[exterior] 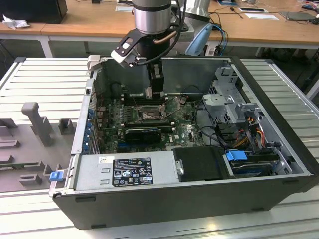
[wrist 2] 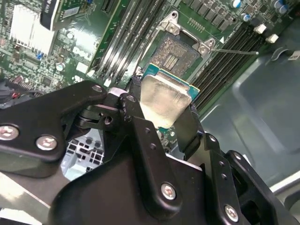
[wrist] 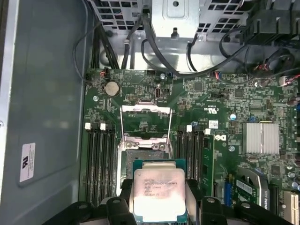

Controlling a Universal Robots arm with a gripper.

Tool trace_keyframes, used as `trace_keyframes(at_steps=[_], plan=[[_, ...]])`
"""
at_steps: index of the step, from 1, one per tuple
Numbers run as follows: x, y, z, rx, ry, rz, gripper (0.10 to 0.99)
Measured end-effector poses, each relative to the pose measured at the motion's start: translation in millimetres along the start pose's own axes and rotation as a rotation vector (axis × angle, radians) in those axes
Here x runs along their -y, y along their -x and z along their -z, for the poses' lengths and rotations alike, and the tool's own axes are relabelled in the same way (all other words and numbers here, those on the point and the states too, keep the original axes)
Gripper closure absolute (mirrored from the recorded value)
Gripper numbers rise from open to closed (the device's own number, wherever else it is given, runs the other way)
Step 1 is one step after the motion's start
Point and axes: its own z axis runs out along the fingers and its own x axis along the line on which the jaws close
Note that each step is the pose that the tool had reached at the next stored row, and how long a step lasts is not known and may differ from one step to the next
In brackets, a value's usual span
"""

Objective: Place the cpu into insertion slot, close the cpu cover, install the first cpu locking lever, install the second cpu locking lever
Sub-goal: 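Place the cpu into insertion slot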

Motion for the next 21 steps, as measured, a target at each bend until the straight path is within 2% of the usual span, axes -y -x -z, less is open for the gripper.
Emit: trace_keyframes(at_steps=[5,6,8,13,15,17,21], plan=[[1.0,0.2,-10.4,0.0,0.0,0.0,0.557],[1.4,0.2,-14.6,-0.0001,0.0,0.0,0.557],[1.8,0.2,-16.0,0.0,0.001,0.0,0.557],[4.6,-0.1,-27.1,0.0001,0.002,0.0,0.557],[5.9,-1.0,-34.2,0.0003,0.002,-0.003,0.557],[6.2,-1.2,-37.8,0.0022,0.003,-0.024,0.557],[12.2,-8.0,-54.4,0.0031,0.003,-0.033,0.557]])
